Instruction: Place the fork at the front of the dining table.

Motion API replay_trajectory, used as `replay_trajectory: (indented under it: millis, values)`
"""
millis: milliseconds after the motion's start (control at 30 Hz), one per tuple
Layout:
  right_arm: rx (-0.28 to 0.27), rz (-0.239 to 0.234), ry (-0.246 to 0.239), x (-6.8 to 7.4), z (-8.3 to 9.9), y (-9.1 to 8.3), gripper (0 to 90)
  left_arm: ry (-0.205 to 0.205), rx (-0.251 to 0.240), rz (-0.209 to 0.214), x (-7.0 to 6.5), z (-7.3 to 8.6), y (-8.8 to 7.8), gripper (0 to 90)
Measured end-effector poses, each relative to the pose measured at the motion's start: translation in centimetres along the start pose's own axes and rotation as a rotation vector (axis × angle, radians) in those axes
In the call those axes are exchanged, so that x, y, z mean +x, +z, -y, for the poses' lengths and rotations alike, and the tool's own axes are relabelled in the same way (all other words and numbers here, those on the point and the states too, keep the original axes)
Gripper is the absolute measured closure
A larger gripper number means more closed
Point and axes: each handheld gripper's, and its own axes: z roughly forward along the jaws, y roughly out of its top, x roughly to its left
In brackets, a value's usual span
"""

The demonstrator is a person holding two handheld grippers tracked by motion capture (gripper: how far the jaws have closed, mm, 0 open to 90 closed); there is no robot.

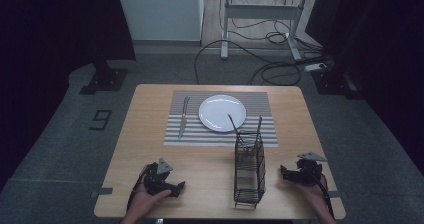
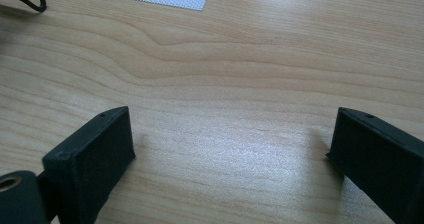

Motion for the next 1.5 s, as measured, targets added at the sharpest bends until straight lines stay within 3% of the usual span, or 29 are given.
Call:
replay_trajectory:
  millis: [200, 600, 833, 1267, 1500]
  values:
    - [0.000, 0.010, -0.024, 0.3, -0.1, -0.2, 5.4, -0.001, -0.001, 0.001, 0.0, 0.0, 0.0, 0.3]
    - [-0.025, -0.027, -0.050, 1.2, -1.1, -1.0, 6.4, 0.000, -0.001, 0.001, 0.0, 0.0, 0.0, 0.3]
    - [-0.066, -0.042, -0.020, 0.8, -2.2, -2.9, 9.7, -0.001, -0.001, 0.001, 0.0, 0.0, 0.0, 0.3]
    - [-0.062, -0.076, -0.053, 0.4, -4.6, -5.3, 12.7, 0.001, 0.001, 0.002, 0.0, 0.0, 0.1, 0.0]
    - [-0.073, -0.101, -0.075, 1.0, -6.4, -6.8, 13.4, 0.001, 0.001, 0.002, 0.0, -0.1, 0.0, 0.0]
